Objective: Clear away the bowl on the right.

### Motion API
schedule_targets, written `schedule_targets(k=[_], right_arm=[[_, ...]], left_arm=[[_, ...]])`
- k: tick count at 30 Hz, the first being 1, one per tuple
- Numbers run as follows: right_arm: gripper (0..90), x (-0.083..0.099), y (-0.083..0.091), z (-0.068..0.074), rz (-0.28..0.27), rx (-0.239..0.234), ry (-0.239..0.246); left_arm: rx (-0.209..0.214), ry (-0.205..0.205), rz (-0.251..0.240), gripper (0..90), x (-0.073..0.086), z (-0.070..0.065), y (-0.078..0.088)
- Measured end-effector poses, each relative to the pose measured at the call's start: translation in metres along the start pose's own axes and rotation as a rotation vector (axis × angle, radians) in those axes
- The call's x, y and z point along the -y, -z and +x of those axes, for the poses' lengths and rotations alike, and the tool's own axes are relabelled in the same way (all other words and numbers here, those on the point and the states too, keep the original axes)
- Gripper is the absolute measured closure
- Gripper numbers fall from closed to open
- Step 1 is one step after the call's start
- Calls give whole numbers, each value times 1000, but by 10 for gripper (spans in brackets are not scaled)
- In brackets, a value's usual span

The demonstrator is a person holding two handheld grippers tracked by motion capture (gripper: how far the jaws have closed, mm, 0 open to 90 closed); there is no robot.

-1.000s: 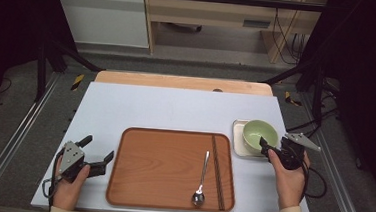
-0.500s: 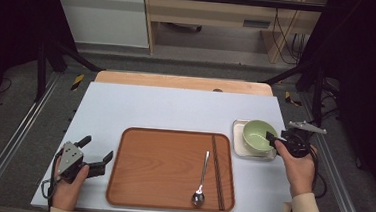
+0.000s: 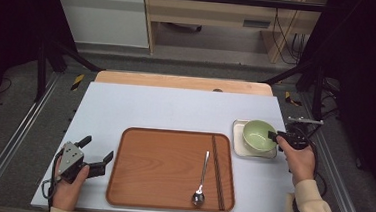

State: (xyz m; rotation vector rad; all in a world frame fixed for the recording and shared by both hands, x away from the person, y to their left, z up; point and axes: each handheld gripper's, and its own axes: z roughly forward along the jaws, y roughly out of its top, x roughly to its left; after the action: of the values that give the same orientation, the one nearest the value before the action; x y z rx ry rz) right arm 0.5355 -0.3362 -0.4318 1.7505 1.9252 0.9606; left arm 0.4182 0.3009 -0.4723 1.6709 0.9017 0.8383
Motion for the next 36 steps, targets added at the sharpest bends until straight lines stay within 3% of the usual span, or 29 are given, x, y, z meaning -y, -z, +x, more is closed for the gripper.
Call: schedule_targets(k=[4,14,20,29,31,36], right_arm=[[647,0,-6,-4,19,1,-13],[770,-4,-12,-4,47,3,8],[830,-4,-13,-3,43,19,8],[840,-4,-10,-2,32,1,-24],[841,-3,-9,-1,27,3,-2],[841,-1,-7,0,14,9,0]], left_arm=[[3,0,1,61,0,0,0],[6,-6,5,61,0,-2,-1],[7,-8,6,61,0,-2,-1],[5,-9,7,61,0,-2,-1],[5,-8,7,61,0,-2,-1],[5,-8,7,61,0,-1,-1]])
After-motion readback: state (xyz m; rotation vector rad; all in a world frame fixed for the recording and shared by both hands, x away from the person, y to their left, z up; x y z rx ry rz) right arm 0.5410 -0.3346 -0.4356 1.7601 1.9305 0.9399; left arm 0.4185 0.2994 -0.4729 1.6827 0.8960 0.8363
